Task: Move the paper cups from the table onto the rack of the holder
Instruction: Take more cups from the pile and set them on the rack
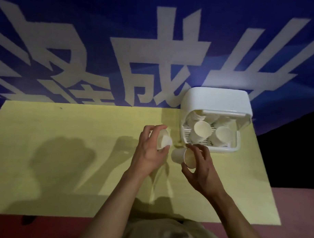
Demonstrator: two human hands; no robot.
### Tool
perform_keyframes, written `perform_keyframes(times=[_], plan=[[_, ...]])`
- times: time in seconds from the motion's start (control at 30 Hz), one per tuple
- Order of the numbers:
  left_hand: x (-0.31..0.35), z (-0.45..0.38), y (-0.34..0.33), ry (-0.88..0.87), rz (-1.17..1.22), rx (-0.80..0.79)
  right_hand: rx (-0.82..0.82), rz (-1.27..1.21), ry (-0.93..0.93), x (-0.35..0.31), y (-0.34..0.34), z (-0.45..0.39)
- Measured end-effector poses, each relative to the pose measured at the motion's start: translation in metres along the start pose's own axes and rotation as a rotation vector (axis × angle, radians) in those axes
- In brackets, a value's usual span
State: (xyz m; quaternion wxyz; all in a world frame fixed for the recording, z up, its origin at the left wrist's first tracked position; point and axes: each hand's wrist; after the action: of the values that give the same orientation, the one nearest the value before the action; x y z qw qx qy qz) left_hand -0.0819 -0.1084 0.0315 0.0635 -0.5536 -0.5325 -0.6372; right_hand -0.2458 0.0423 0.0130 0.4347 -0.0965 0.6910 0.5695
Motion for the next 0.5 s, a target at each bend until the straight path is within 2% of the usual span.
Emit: perform_keyframes(times=[0.2, 0.33, 0.5], plan=[[0.088, -0.055, -0.089, -0.148, -0.04, -0.11, 0.105, -0.035, -0.062, 0.068, 0.096, 0.011], [0.109, -0.083, -0.129, -0.249, -0.103, -0.201, 0.18, -0.07, -0.13, 0.101, 0.131, 0.007], [0.116, -0.103, -0.161, -0.26, -0.298, -0.267, 0.214, -0.078, -0.212, 0.129, 0.154, 0.001]])
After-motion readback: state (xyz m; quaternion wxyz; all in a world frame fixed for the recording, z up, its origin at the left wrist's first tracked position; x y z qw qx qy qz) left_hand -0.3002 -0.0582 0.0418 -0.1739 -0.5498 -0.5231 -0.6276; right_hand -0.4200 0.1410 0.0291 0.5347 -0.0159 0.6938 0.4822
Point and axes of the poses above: each hand's wrist, its own z-axis away from the middle knuckle, its own y-axis out of the back of the hand, x = y × z, and after that the axes turned 10 degrees about -y, right-handed
